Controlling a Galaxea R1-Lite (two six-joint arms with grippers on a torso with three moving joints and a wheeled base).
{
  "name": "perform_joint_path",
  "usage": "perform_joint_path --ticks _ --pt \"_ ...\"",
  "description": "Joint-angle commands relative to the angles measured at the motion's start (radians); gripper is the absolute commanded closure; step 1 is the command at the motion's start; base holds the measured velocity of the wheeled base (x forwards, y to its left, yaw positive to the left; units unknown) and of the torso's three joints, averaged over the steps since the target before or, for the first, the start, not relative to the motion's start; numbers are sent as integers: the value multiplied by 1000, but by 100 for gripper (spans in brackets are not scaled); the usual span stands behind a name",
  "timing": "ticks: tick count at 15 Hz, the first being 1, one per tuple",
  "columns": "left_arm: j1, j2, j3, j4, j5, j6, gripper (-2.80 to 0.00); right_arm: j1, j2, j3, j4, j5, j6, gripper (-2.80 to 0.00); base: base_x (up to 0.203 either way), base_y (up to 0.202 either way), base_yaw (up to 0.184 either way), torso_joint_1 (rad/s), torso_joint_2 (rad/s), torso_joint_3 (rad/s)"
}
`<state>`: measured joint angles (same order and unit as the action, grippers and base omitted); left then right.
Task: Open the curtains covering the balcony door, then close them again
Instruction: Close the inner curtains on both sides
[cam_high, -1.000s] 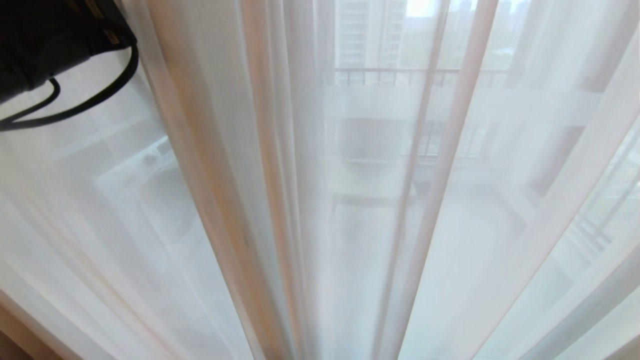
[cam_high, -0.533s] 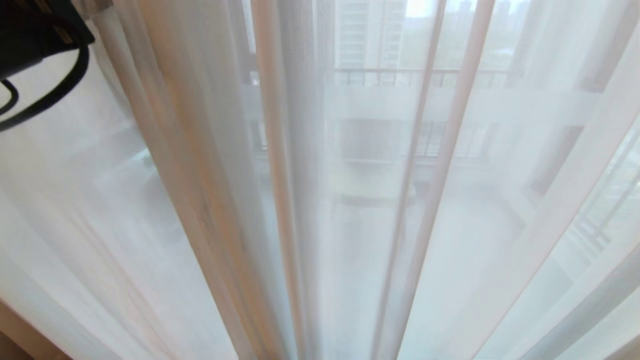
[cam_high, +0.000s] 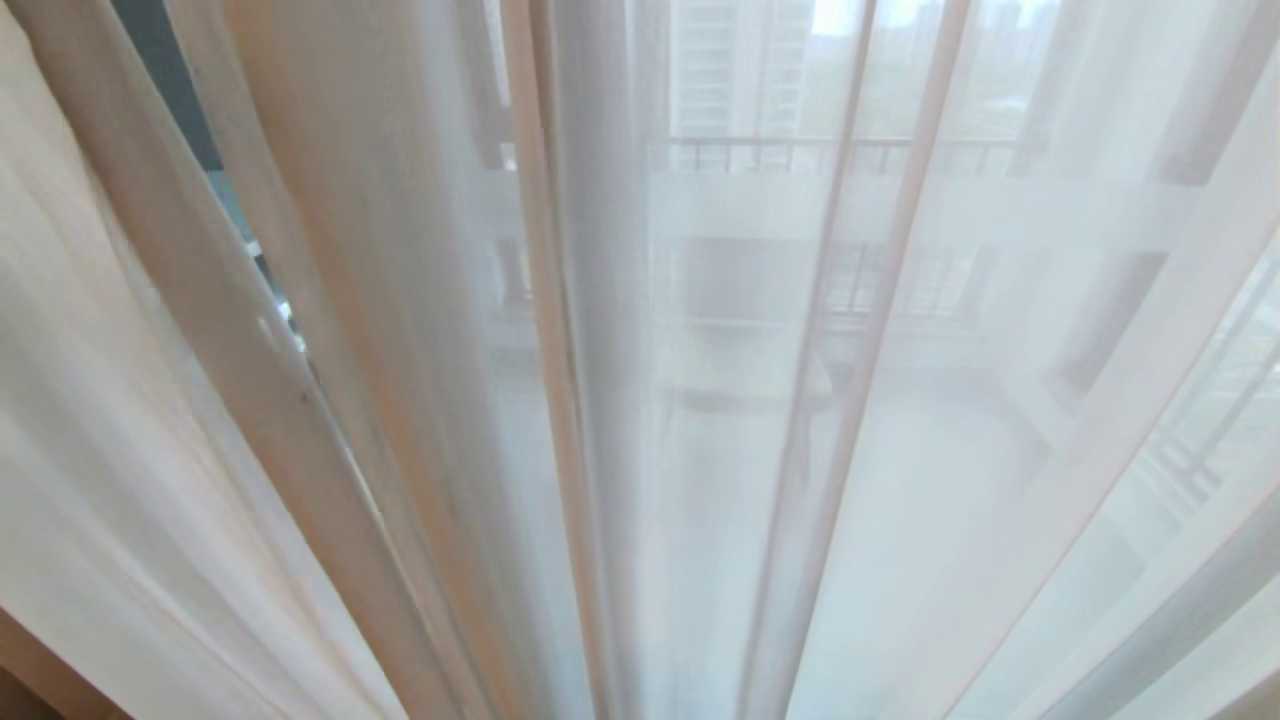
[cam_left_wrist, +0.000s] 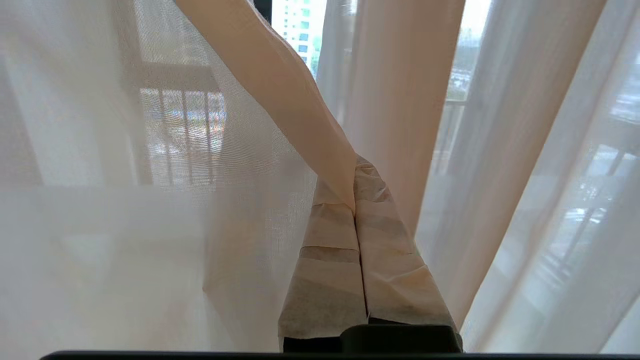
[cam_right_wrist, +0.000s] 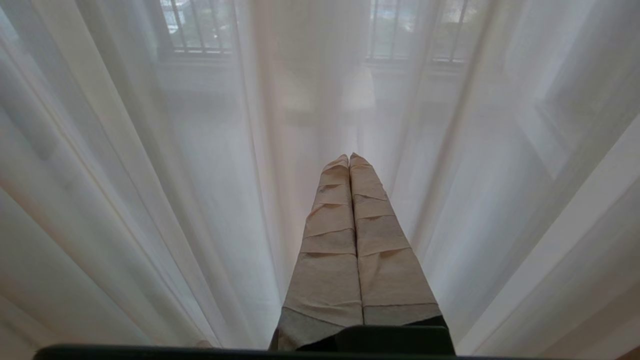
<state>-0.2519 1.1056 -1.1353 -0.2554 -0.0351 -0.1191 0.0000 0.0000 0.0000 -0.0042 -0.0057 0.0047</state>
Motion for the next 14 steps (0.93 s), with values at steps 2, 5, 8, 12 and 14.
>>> perform_joint_path --ticks 2,5,8,12,14 --pt "0 -77 0 28 -4 -1 0 0 0 0 0 0 0 0 0 0 0 0 0 0" --pt "-5 -105 -9 42 -12 0 0 0 0 0 0 0 0 0 0 0 0 0 0 0" --pt "-6 -140 -9 45 -12 0 0 0 0 0 0 0 0 0 0 0 0 0 0 0" --pt "-6 -190 -9 96 -9 -1 0 0 0 0 0 0 0 0 0 0 0 0 0 0" --pt "-6 -207 -11 109 -9 0 0 0 0 0 0 0 0 0 0 0 0 0 0 0"
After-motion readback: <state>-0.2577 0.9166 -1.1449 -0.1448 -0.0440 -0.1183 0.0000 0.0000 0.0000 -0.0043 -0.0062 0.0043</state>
